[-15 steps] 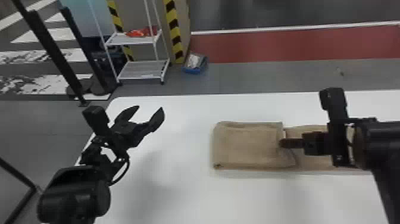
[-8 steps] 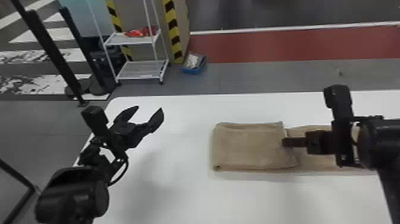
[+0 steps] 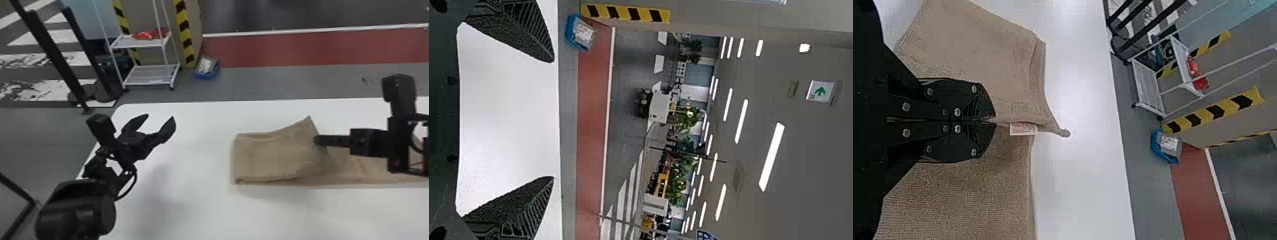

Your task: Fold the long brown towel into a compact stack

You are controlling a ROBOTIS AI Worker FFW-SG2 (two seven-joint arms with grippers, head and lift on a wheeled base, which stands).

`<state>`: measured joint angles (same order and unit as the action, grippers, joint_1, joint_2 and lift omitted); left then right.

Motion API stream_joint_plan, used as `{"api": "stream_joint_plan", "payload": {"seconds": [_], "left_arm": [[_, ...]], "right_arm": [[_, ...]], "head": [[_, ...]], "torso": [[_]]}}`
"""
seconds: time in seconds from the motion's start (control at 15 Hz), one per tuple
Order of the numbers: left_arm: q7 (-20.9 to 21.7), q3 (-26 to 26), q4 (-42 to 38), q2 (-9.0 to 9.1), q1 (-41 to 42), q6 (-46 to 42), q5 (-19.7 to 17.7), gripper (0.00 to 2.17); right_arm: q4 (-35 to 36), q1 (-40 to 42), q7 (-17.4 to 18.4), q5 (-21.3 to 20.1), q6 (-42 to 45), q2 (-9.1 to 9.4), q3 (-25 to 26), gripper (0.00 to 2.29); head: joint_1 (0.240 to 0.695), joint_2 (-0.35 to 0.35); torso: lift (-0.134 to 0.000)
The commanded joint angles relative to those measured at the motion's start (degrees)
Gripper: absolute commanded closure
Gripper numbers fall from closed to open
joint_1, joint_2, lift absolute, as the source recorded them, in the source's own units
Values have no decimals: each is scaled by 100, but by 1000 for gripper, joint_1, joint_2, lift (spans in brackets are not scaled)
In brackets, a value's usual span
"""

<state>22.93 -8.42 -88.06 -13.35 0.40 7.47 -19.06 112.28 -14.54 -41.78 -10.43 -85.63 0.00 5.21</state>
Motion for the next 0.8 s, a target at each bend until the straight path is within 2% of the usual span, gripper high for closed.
{"api": "stream_joint_plan", "payload": {"seconds": [0.0,0.13,0.27,0.47,0.73], "left_arm": [[-17,60,-1,52,-5,40,60,46],[-17,68,-1,114,-5,40,121,66],[-26,68,-1,123,-5,58,148,66],[-26,139,-1,140,-57,76,192,66],[-61,253,-1,158,-101,163,315,66]], "right_arm": [[523,4,-173,-21,-398,5,411,1180],[839,-5,-445,-56,-445,5,903,1180],[980,101,-595,50,-445,5,1343,1180],[1050,268,-902,-12,-445,0,1984,1177],[1024,347,-973,129,-445,-334,2538,1180]], "head": [[695,143],[695,122],[695,86],[695,39],[695,-23]], "torso": [[-124],[-124],[-124],[-124],[-124]]}}
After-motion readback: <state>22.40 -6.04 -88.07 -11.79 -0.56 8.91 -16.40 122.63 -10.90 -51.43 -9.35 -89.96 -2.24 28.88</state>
